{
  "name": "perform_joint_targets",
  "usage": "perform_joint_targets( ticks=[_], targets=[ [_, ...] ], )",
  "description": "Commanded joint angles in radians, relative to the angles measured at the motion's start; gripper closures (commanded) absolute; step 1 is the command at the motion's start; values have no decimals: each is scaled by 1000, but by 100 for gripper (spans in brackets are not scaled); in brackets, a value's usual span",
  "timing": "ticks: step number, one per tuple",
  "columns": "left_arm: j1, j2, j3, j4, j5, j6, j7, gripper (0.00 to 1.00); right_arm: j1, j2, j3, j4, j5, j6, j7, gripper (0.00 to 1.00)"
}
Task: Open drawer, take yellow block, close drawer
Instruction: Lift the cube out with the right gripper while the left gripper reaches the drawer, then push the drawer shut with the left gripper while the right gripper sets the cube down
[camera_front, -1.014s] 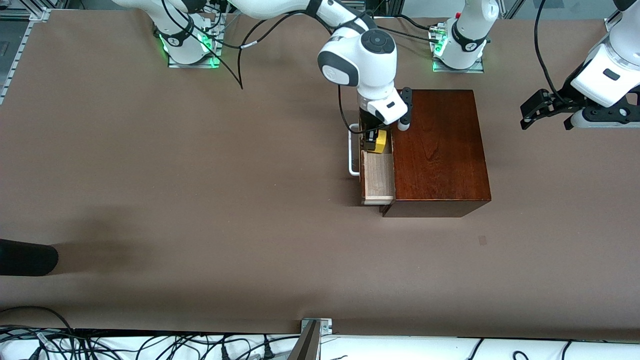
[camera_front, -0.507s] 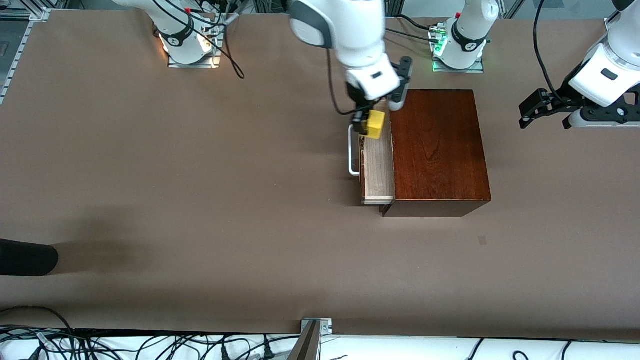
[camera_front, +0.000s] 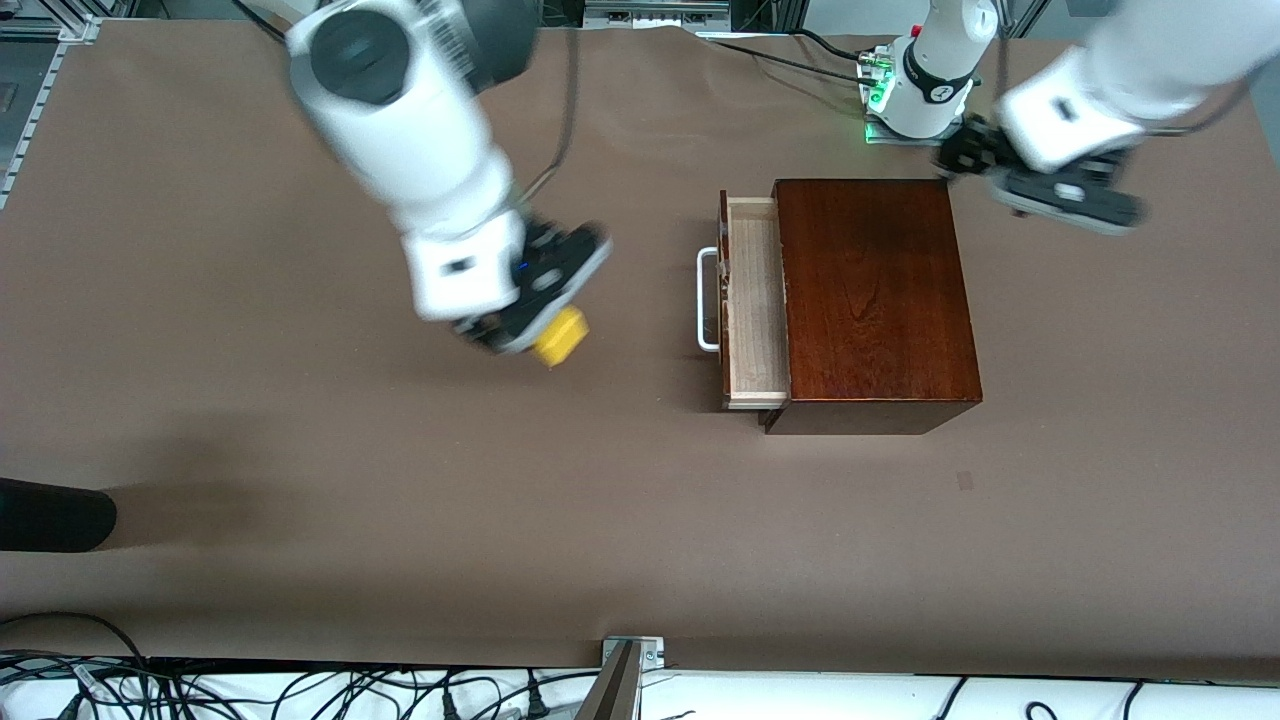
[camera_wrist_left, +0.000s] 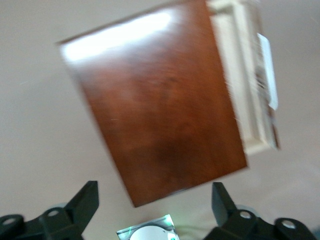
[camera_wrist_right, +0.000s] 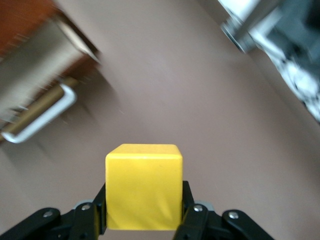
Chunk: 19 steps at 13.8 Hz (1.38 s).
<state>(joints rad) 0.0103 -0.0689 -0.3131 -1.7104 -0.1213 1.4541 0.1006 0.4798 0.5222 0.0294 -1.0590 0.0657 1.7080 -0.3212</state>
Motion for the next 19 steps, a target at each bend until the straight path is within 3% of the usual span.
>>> perform_joint_targets(
  ticks=[1,4,6,11,16,19],
  targets=[
    [0,98,-146,52,-90,-32,64,0,-160,-201,12,-382,115,90,17,100],
    [-29,344,-314,226,-127,-50,67,0,-272,-248,4,-586,135,149,21,100],
    [-88,423,-327,255,-77,-9,137,0,-331,-254,-2,-720,125,258,47,100],
    [-251,566,-324,258,190,317,404,0,-340,-213,-65,-1024,91,674,117,100],
    [-325,693,-323,207,449,417,511,0,-339,-119,-75,-1075,91,808,162,100],
    [-308,687,-317,150,473,399,511,0,-339,-91,-75,-1084,91,854,162,100]
  ],
)
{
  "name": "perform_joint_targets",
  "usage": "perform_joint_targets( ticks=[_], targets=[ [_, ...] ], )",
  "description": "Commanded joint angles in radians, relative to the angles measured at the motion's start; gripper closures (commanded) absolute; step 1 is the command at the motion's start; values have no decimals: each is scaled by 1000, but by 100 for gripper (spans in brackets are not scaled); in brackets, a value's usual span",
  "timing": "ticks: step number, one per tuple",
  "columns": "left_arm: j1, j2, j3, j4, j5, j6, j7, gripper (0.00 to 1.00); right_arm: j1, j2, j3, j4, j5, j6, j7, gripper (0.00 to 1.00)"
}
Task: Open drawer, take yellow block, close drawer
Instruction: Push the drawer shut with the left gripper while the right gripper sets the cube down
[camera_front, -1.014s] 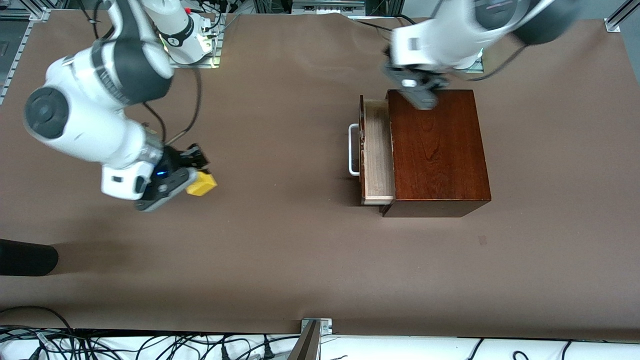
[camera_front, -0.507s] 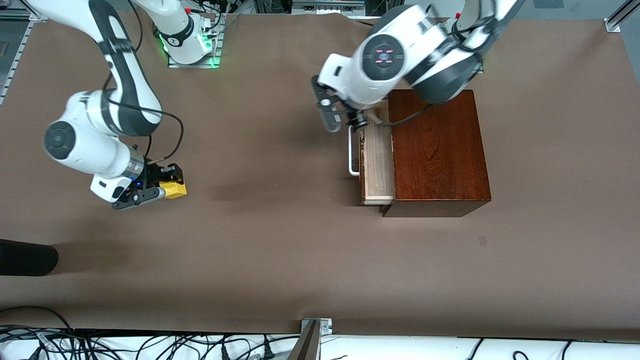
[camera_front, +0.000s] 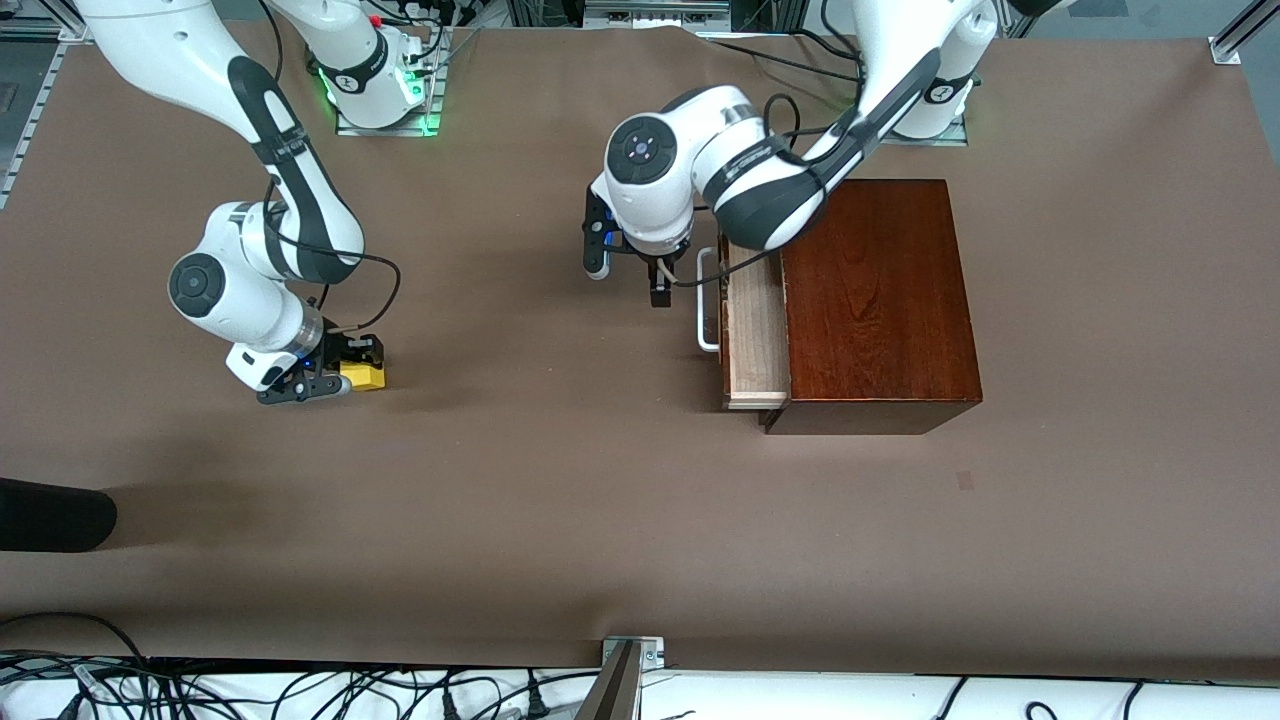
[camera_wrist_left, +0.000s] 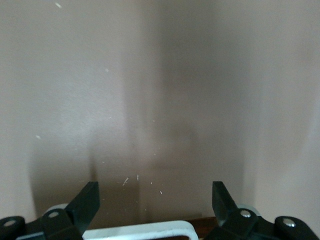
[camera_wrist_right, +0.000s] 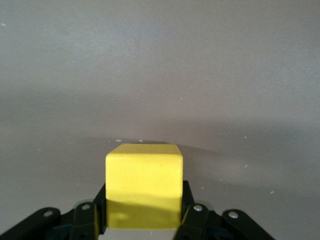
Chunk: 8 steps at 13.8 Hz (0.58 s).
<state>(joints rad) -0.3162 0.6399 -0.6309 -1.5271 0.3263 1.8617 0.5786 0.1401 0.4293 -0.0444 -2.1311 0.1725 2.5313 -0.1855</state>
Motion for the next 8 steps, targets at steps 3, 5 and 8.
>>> perform_joint_targets(
  ticks=[3,5,8],
  targets=[
    [71,-20,11,-39,27,-99,35,0,1,-1,-2,-6,-16,30,17,37],
    [95,-25,13,-36,27,-165,35,0,1,-32,-2,-1,-16,24,3,0],
    [140,-34,14,-38,33,-214,33,0,-1,-124,-6,45,-18,-6,-3,0]
  ],
)
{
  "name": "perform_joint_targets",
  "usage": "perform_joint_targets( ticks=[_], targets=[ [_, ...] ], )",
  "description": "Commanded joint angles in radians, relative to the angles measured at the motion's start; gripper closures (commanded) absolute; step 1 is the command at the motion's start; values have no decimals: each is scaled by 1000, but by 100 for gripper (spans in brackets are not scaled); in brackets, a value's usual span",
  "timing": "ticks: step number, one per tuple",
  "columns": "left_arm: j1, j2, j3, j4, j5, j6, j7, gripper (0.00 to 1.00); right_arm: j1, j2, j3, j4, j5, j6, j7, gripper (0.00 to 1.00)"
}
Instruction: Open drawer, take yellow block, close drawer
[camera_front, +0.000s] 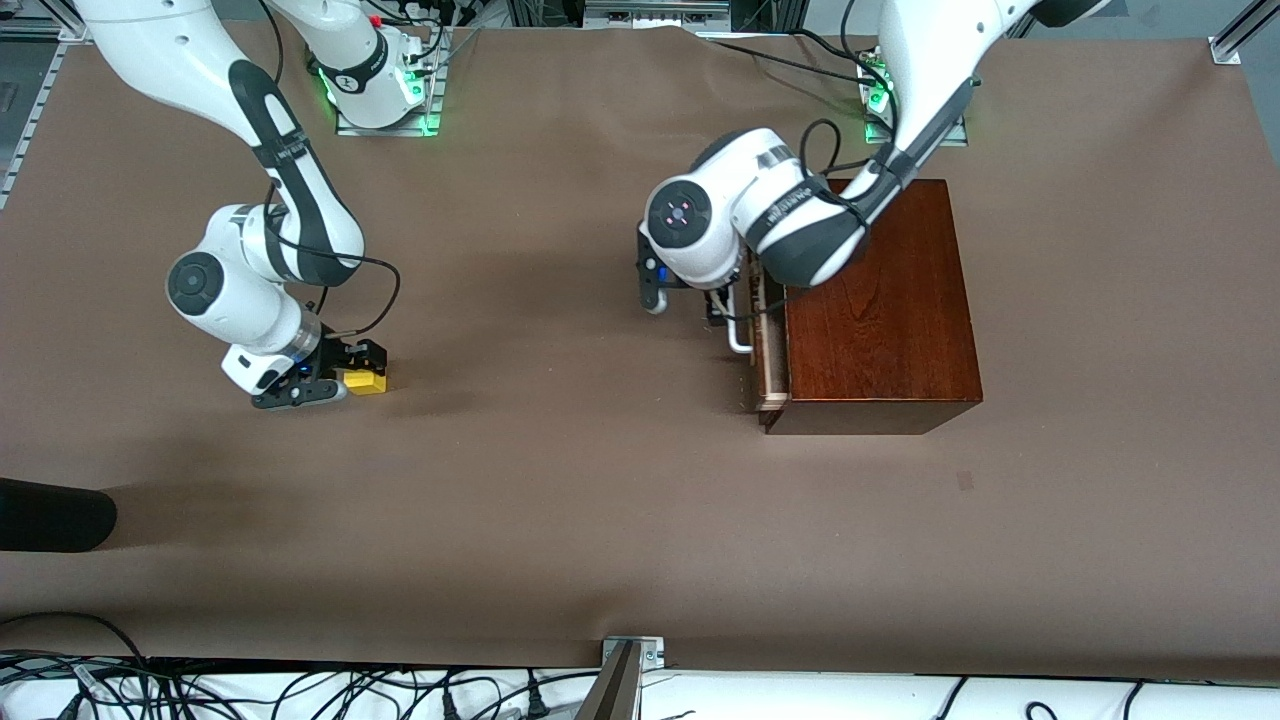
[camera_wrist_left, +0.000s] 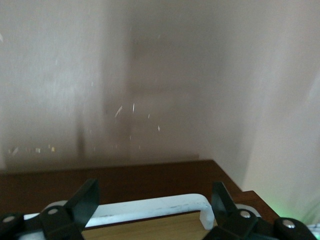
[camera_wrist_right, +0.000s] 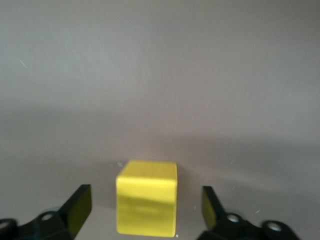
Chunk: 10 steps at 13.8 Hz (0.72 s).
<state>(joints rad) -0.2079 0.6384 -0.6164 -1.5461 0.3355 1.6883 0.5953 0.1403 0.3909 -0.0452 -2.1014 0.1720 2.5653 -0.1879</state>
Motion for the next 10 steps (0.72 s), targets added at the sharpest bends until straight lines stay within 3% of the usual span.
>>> perform_joint_targets(
  ticks=[1,5,7,10],
  targets=[
    [36,-32,0,-19,25,-51,15,0,-1,-125,-5,29,-17,-103,2,0],
    [27,-34,-6,-9,25,-32,11,0,-1,-302,2,87,-17,-312,7,0],
    [27,-55,-25,1,2,20,-11,0,-1,-334,2,165,-17,-449,10,0],
    [34,-129,-31,67,-70,33,-197,0,-1,-343,-5,285,-19,-629,18,0]
  ],
)
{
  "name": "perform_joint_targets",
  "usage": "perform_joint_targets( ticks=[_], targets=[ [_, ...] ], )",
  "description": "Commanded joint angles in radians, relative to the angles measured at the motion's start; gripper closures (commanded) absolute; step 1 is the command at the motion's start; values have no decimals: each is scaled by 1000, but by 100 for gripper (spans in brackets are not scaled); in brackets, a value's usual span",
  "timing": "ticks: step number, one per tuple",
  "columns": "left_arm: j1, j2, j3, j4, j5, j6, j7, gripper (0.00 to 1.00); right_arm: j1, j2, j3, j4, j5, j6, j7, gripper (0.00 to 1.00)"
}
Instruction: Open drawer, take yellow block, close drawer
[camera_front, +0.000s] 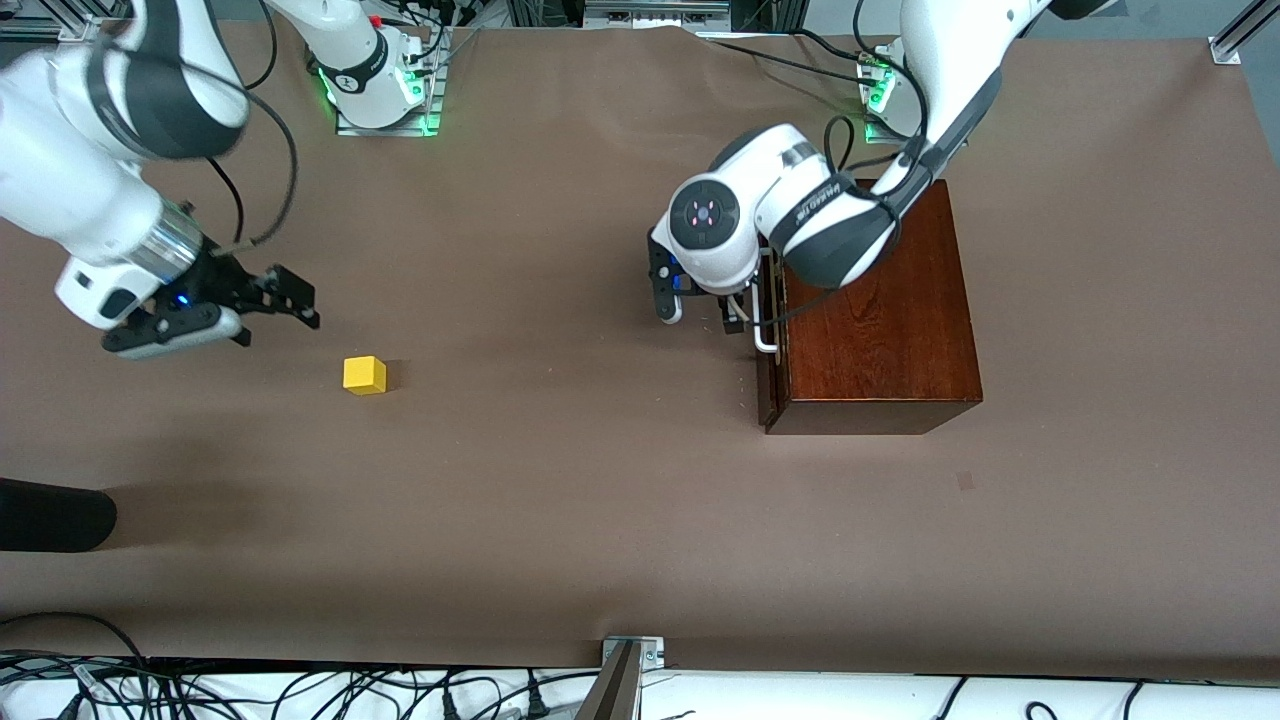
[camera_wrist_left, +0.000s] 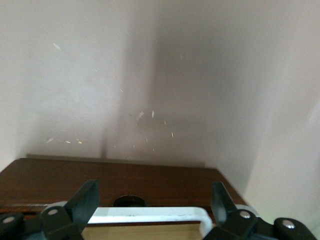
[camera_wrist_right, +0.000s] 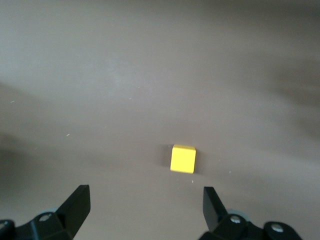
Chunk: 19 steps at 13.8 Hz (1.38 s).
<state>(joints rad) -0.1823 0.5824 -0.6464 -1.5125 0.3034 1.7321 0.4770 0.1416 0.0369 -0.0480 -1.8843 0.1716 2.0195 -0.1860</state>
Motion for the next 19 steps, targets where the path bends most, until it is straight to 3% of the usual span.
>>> perform_joint_targets(
  ticks=[1,3,6,8,9,11,14,17,19],
  targets=[
    [20,-111,16,57,-38,-19,-92,0,-3,2,-3,91,-32,-122,17,0],
    [121,-136,4,138,-24,-156,-78,0,-2,-26,-3,125,-81,-214,45,0],
    [155,-145,66,354,29,-354,-89,0,-2,-55,-4,145,-93,-292,59,0],
    [197,-142,147,422,16,-365,-86,0,-2,-65,-1,158,-170,-303,71,0],
    [201,-166,195,411,-7,-314,-96,0,-3,-63,-3,178,-184,-312,73,0],
    [201,-270,294,288,-99,-186,-164,0,-3,-57,-4,186,-199,-311,76,0],
    [195,-467,469,34,-274,-166,-383,0,-3,-54,-3,215,-256,-314,79,0],
    [170,-582,540,-113,-273,-166,-459,0,-2,-54,-1,218,-259,-314,86,0],
    [165,-627,605,-141,-273,-164,-446,0,-2,-54,-3,228,-245,-315,85,0]
  ],
)
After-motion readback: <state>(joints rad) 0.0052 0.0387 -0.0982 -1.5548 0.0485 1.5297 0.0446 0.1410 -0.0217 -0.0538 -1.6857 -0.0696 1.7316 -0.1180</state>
